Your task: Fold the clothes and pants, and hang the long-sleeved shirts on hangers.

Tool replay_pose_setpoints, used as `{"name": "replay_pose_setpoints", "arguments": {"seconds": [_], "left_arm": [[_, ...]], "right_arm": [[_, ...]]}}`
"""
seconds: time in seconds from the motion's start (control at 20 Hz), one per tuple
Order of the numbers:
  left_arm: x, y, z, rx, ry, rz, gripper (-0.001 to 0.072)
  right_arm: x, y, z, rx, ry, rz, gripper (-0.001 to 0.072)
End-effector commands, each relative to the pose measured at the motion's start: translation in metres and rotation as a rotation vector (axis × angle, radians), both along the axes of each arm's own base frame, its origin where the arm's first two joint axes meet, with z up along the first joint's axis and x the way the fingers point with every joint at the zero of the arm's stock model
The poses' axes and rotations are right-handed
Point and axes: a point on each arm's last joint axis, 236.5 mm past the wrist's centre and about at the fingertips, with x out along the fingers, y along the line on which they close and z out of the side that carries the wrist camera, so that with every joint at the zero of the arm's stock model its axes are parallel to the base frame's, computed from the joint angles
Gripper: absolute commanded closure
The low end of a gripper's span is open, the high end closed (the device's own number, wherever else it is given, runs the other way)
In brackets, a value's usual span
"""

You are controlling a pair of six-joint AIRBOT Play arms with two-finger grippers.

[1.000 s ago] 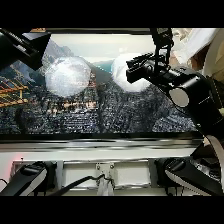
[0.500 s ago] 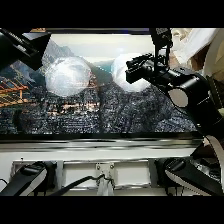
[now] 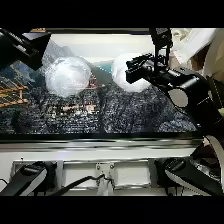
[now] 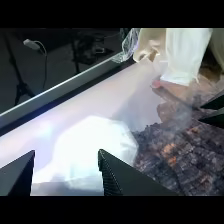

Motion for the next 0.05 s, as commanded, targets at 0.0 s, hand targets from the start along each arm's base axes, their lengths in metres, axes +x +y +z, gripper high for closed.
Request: {"name": "replay_pose_setpoints", "arguments": {"seconds": [0.0], "left_arm": [[0.0003,0.0003,0.0001,0.000,0.000,0.001,0.0301]], "right_arm": [[-0.0004,0.0004,0.0002,0.000,0.000,0.001,0.0417]]}}
